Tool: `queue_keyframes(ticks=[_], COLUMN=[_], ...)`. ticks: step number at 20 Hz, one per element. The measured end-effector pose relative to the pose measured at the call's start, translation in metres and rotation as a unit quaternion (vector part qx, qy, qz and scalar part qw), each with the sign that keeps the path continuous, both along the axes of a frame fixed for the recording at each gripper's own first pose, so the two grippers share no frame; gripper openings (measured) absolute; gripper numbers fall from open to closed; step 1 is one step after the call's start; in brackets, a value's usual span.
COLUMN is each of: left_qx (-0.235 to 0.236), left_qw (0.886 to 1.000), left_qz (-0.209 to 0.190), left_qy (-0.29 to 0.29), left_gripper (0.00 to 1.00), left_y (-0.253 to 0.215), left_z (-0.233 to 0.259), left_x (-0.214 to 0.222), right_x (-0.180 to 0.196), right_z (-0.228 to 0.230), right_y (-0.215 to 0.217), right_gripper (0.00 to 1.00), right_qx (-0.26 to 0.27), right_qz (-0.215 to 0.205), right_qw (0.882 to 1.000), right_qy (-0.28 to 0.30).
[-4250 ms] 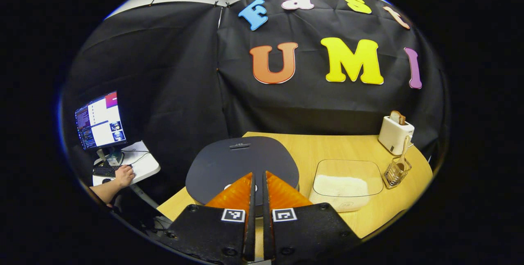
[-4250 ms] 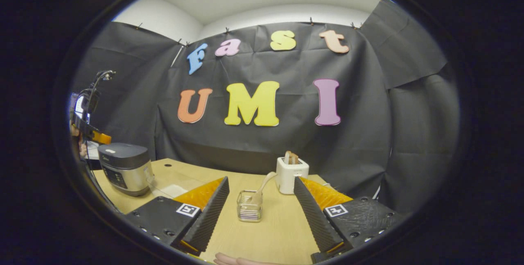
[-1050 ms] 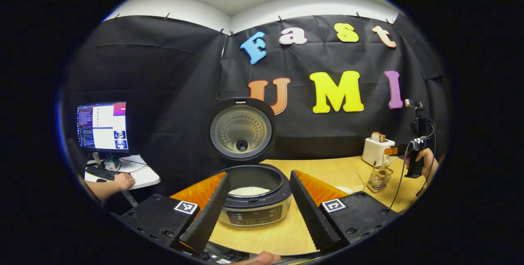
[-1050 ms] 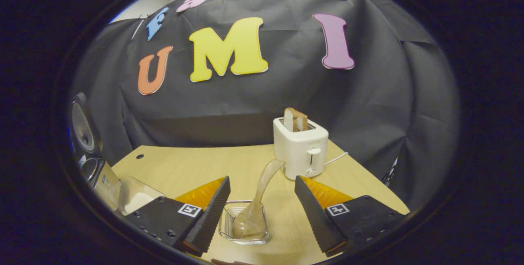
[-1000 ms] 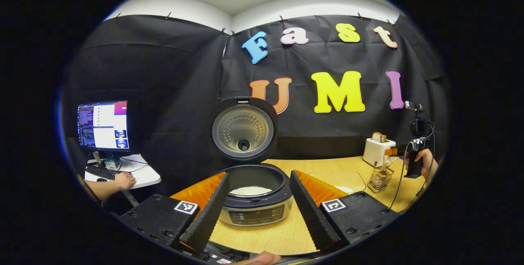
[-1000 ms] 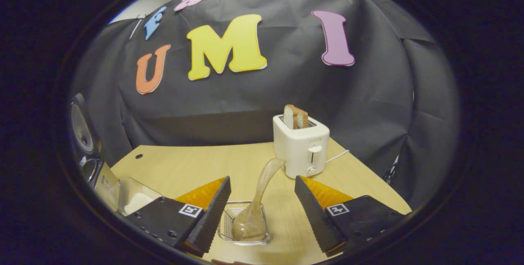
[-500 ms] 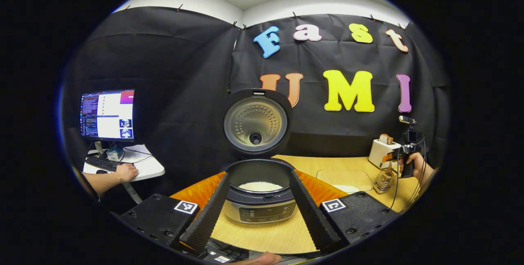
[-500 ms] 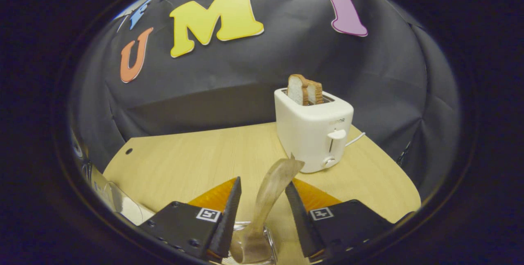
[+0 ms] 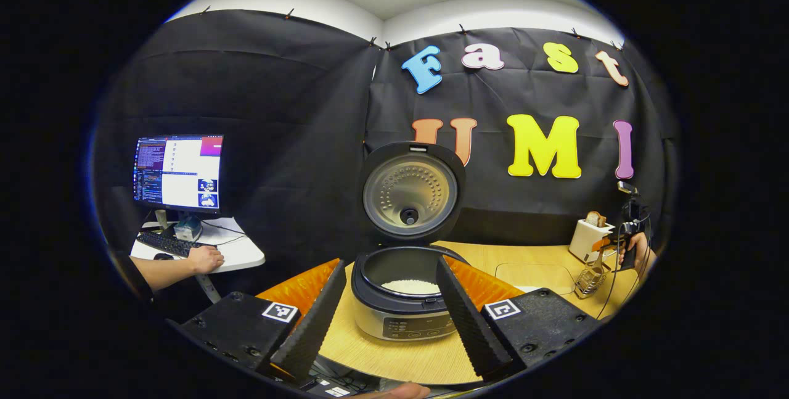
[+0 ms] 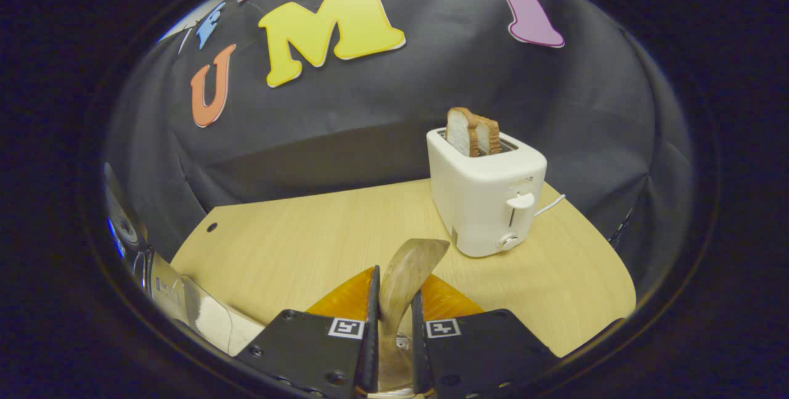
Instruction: Close the left gripper, press the button to open the rice cooker; take a wooden spoon from the chopstick holder with the right hand, scoop a spoonful of rice and pour it into the rice cooker, then put the wooden spoon back into the chopstick holder.
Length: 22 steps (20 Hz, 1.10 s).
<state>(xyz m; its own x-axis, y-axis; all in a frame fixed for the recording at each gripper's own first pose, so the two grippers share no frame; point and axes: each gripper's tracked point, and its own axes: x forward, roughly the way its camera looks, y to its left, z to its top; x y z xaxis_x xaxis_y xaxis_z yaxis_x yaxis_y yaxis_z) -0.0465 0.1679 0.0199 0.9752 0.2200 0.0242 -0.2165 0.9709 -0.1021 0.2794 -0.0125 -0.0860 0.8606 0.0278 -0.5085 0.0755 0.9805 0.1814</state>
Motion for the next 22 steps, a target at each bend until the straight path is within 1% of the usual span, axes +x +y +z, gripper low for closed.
queue_keyframes(ticks=[4,5,7,8,10,14,16,18,22], left_qx=[-0.003,-0.003,0.002,0.002,0.003,0.002,0.000,-0.005,-0.009], left_qw=[1.000,1.000,1.000,1.000,1.000,1.000,1.000,1.000,1.000], left_qz=[0.003,0.004,0.005,0.004,0.000,-0.009,-0.007,-0.010,-0.008], left_qy=[-0.002,0.001,0.000,0.000,-0.002,0.002,0.006,0.008,0.008], left_gripper=[0.94,0.94,0.94,0.94,0.94,0.94,0.94,0.94,0.94], left_y=[0.000,0.000,-0.002,-0.004,-0.006,-0.009,-0.005,-0.005,0.007], left_z=[0.001,0.000,0.002,0.001,0.002,-0.001,-0.004,-0.005,-0.008], left_x=[-0.002,-0.002,-0.002,-0.003,-0.003,-0.001,0.001,0.003,0.001], right_x=[-0.035,-0.038,-0.043,-0.046,-0.048,-0.058,-0.064,-0.073,-0.094], right_z=[0.018,0.020,0.025,0.028,0.044,0.091,0.113,0.134,0.172], right_y=[0.023,0.025,0.033,0.036,0.040,0.038,0.040,0.053,0.098], right_gripper=[0.22,0.22,0.12,0.12,0.12,0.12,0.11,0.11,0.11], right_qx=[-0.061,-0.075,-0.081,-0.087,-0.096,-0.109,-0.110,-0.109,-0.116], right_qz=[0.035,0.036,0.034,0.034,0.034,0.008,0.000,0.001,0.016], right_qw=[0.997,0.996,0.996,0.995,0.994,0.988,0.986,0.985,0.980], right_qy=[-0.023,-0.027,-0.028,-0.029,-0.049,-0.109,-0.124,-0.136,-0.158])
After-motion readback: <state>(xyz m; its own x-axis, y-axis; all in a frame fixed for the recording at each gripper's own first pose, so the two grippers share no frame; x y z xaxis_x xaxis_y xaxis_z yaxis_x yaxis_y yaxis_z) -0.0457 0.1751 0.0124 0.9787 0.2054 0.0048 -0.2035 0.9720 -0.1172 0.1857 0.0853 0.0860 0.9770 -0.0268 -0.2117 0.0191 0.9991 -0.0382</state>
